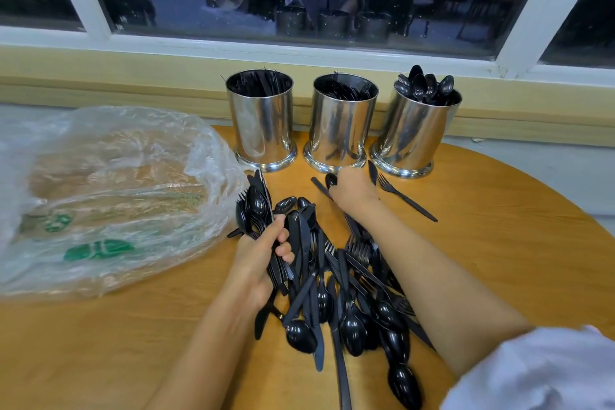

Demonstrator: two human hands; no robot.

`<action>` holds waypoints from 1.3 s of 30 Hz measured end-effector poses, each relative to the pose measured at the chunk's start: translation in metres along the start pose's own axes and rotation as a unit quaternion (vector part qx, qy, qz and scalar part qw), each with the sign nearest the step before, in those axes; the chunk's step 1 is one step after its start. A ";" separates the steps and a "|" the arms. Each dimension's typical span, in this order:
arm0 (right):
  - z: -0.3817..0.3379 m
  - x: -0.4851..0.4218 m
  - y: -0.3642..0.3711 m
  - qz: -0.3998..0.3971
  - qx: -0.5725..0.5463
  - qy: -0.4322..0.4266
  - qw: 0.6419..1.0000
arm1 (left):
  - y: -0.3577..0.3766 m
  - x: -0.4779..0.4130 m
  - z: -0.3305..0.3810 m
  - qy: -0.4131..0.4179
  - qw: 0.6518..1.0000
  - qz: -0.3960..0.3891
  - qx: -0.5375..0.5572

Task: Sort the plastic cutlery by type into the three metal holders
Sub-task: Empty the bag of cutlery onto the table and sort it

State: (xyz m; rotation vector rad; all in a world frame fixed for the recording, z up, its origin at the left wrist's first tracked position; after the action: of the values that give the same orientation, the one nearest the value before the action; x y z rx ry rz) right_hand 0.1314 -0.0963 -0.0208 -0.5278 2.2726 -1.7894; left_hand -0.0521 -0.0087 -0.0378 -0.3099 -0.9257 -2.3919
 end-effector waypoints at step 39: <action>0.089 0.023 -0.036 0.101 -0.143 0.049 0.983 | 0.016 -0.010 -0.002 0.025 0.996 -0.064 -0.061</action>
State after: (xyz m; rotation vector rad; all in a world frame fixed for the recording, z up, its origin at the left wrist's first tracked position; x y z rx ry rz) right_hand 0.1487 -0.1919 -0.0067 -0.2439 2.5627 -1.4338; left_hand -0.0350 -0.0165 -0.0344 -0.2418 -0.8001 -2.5672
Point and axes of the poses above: each hand's wrist, its own x-axis away from the middle knuckle, its own y-axis out of the palm, z = x × y, the point moved 2 cm from there along -x, towards the middle knuckle, and after that the axes turned 5 degrees about x, right-handed, at the moved point
